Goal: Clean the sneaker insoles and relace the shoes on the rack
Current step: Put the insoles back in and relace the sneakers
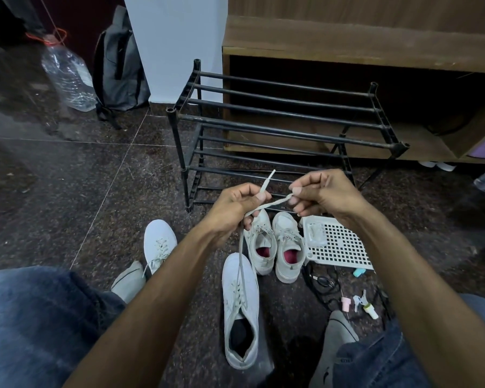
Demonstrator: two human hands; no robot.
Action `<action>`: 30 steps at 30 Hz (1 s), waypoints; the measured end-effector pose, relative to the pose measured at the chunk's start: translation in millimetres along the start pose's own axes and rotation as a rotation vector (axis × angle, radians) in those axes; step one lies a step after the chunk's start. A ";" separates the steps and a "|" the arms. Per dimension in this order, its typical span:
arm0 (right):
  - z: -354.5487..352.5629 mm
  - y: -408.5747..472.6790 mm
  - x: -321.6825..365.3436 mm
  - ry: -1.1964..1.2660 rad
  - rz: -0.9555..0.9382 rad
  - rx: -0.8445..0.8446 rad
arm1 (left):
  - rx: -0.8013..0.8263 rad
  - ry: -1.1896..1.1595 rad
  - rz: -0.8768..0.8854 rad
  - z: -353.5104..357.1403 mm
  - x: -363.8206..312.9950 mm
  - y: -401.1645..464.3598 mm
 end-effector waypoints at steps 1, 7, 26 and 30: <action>0.0 0.9 -2.8 -0.039 -0.010 -0.027 | -0.003 -0.002 -0.007 -0.2 0.5 0.3; 10.0 12.0 -21.2 -0.497 -0.117 -0.300 | -0.041 -0.016 0.003 2.9 2.5 3.6; 66.3 -15.1 -28.8 0.064 -0.119 0.150 | -0.234 -0.020 0.118 -5.8 -8.9 4.5; 60.1 -11.4 -22.5 0.090 0.020 0.211 | -0.179 0.032 0.173 -9.4 -21.7 4.1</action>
Point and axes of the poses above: each hand's wrist, its own y-axis towards the middle knuckle, its own z-axis out of the palm, x = y × z, the point moved 3 cm from there along y, towards the middle knuckle, and after that the axes turned 2 degrees about -x, right-handed, at the moved point
